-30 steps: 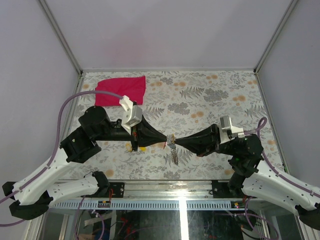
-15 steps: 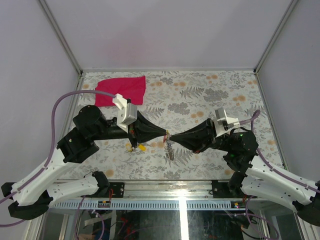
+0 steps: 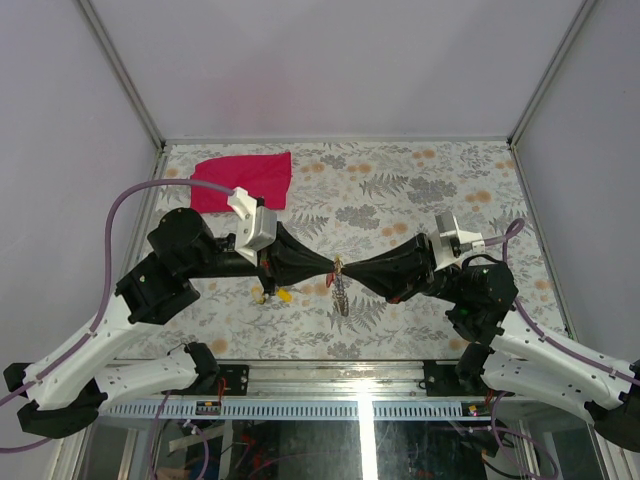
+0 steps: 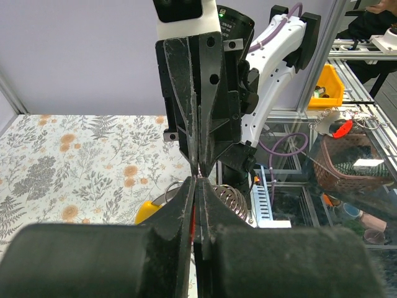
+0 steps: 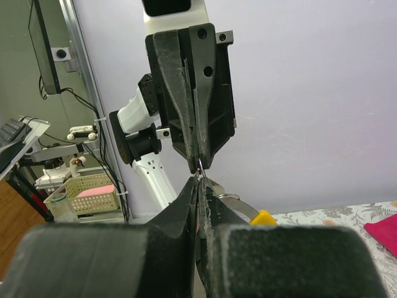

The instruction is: Put the keys on the keyring

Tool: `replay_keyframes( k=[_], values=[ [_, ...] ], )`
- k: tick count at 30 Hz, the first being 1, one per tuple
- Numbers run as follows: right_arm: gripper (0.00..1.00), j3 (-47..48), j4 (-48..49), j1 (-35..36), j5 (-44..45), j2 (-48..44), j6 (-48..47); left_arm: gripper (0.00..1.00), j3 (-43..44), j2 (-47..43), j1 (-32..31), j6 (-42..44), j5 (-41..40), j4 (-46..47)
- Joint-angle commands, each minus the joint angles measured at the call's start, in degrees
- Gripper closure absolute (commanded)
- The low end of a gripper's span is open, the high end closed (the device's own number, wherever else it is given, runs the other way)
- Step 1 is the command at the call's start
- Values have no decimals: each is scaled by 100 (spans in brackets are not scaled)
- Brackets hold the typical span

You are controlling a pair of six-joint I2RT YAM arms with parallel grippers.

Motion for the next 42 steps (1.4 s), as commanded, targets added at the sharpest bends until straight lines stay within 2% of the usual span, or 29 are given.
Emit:
replay_keyframes(
  k=[1, 16, 42],
  values=[
    [100, 199, 423, 16, 242, -25, 54, 100, 198, -18, -16, 105, 155, 262],
    [100, 173, 169, 17, 432, -23, -5, 100, 227, -11, -16, 90, 206, 262],
    [100, -12, 357, 19, 1226, -324, -45, 100, 277, 79, -17, 106, 357, 87]
  ],
)
